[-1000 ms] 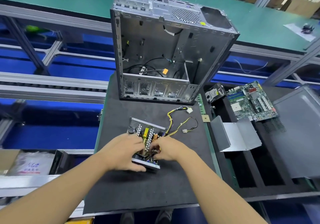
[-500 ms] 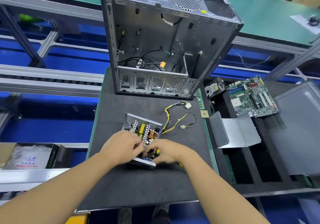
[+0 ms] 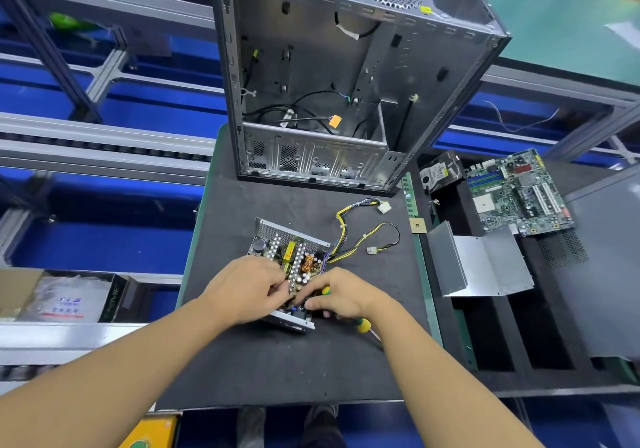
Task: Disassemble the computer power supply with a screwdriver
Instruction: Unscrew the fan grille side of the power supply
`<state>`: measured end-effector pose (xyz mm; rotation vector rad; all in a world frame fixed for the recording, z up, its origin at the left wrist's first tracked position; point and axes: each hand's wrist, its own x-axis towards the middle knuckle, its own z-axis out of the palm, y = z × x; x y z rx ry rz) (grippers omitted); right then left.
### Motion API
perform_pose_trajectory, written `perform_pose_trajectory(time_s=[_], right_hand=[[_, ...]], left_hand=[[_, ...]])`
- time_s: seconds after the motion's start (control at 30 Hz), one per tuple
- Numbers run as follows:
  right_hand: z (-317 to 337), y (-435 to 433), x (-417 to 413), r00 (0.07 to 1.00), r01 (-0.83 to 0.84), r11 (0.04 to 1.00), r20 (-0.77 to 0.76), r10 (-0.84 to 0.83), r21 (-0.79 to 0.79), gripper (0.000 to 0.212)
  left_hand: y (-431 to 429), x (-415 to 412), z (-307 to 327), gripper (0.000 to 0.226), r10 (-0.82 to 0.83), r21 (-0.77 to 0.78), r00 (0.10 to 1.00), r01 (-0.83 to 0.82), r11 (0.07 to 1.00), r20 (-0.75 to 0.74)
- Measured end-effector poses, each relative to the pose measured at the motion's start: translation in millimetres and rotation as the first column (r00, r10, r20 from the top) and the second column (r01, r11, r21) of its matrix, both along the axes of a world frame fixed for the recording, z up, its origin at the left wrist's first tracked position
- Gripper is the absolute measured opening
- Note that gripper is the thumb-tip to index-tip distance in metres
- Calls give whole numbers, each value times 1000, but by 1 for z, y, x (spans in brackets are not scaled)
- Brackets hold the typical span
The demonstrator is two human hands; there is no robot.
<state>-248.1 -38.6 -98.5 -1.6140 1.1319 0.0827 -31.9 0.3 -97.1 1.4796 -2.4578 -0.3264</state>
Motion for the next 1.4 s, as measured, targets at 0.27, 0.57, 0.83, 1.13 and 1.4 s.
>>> perform_pose_trajectory(time_s=[0.27,0.57,0.83,1.13,1.4], right_hand=[[4,14,11,968,250,959,-26,-249,132,40],[4,18,43,921,103,988,-363,-140,-118,69],[8,14,34,934,204,979,-304,-190,14,48],[5,21,33,917,397,906,-97,-386,148,39],[4,18,34,941,316,945,-152,-301,85,46]], left_hand=[[-1,-1,1,38,5,5,1000,-5,1000,27],[2,0,-4,35,103,85,992,-97,992,-78],[2,4,-5,39,527,374,787,-406,834,-321],[-5,1,-8,44,682,414,701,-568,711,-209],[-4,-2,-4,47,658,414,736,-555,722,-159]])
